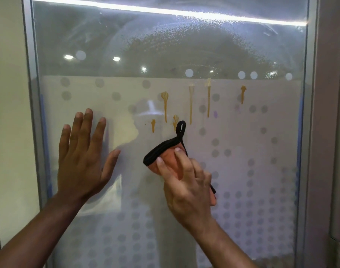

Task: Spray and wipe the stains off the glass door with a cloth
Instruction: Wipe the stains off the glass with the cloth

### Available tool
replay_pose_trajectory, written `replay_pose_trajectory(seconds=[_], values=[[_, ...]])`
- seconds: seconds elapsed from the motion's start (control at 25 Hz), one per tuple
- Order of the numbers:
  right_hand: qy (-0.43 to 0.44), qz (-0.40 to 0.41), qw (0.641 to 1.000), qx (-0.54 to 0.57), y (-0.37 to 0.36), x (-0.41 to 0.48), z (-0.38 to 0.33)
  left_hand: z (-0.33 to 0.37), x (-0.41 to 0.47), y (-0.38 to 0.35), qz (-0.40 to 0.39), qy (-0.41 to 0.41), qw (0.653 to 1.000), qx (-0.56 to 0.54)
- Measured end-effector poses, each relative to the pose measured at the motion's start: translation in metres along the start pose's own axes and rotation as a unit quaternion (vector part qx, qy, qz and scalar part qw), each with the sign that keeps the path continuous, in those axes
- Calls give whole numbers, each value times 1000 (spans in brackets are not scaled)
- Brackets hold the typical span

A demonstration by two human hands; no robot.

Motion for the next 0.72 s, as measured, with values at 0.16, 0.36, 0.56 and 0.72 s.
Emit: replay_pose_trajectory(seconds=[0.16,0.36,0.56,0.72], values=[[-174,75,982,-10,32,11,72,-1,-1,0,2,-9,1000,9],[-400,194,896,27,68,2,174,-2,-1,-2,-11,-2,1000,17],[-368,214,902,68,47,10,136,-2,-2,-2,-20,3,1000,16],[-306,166,934,74,19,19,61,-1,-2,-2,-27,5,1000,13]])
Point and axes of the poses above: each hand's wrist, its own x-axis towards the middle knuckle, its own y-axis out of the back of the hand, z = x × y, the point moved 6 cm from there along x, towards the middle knuckle, and after that the axes turned 6 degrees about x, right-handed, at the moved point
